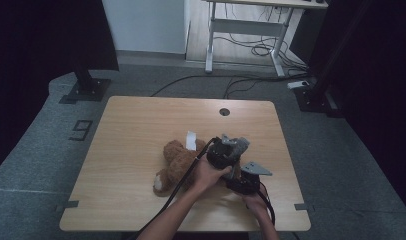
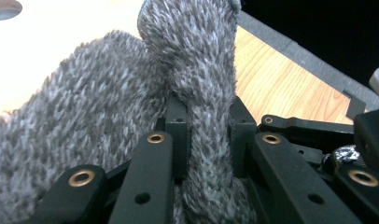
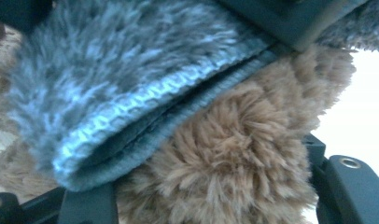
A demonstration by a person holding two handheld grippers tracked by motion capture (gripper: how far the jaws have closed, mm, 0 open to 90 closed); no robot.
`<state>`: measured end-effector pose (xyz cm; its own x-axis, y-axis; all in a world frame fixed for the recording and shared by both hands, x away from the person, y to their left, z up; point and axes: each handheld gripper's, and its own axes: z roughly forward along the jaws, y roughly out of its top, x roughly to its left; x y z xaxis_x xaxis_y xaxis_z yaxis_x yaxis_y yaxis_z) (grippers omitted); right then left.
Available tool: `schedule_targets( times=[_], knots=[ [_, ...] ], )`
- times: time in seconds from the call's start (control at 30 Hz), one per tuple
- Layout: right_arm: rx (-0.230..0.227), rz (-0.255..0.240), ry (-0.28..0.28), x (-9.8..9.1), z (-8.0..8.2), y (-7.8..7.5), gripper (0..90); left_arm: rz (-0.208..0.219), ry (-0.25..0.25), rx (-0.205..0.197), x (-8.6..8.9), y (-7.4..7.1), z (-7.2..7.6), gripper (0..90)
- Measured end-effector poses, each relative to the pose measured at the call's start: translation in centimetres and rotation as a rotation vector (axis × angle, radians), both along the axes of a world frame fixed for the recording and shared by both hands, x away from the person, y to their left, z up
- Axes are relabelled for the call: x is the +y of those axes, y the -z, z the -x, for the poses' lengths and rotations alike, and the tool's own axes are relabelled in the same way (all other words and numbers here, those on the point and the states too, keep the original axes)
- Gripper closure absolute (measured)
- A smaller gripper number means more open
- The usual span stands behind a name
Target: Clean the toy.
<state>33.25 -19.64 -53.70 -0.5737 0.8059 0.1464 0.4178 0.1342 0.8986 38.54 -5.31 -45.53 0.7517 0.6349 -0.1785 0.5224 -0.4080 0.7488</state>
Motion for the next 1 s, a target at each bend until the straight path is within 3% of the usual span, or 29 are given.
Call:
schedule_targets(
  times=[0.07,0.17,0.2,0.27,0.33,0.37,0.43,0.5,0.67,0.87,1.0],
  knots=[
    [-0.004,0.008,-0.006,0.0,0.0,0.0,37.5,0.015,-0.007,0.018,0.7,-0.1,0.0,76.1],
    [-0.016,0.032,-0.002,0.3,0.1,-0.1,37.8,-0.004,-0.030,0.010,2.2,-0.5,0.0,76.7],
    [-0.017,0.033,-0.001,0.3,0.1,-0.1,37.8,-0.063,-0.054,-0.037,2.7,-0.6,0.2,76.7],
    [-0.015,0.030,0.001,0.3,0.1,-0.1,37.8,-0.133,-0.080,-0.083,3.4,-0.5,0.2,76.8],
    [-0.015,0.031,0.002,0.3,0.1,-0.1,37.8,-0.170,-0.115,-0.074,4.7,0.0,-0.1,77.0],
    [-0.015,0.030,0.001,0.3,0.1,-0.1,37.8,-0.154,-0.124,-0.050,5.5,0.4,-0.4,77.1],
    [-0.016,0.028,-0.001,0.4,0.1,-0.1,37.8,-0.065,-0.135,0.013,7.2,0.8,-0.8,77.3],
    [-0.020,0.032,0.001,0.6,0.2,-0.2,37.8,-0.024,-0.141,0.030,8.5,0.5,-0.7,77.3],
    [-0.013,0.029,0.001,0.5,0.1,-0.2,37.9,-0.059,-0.202,-0.010,11.1,-0.2,-0.6,76.9],
    [-0.014,0.029,0.001,0.5,0.1,-0.2,37.8,-0.069,-0.308,0.034,16.3,0.6,-1.4,76.5],
    [-0.014,0.029,0.003,0.5,0.1,-0.2,37.8,-0.082,-0.333,0.073,18.4,2.2,-1.8,76.2]
  ],
)
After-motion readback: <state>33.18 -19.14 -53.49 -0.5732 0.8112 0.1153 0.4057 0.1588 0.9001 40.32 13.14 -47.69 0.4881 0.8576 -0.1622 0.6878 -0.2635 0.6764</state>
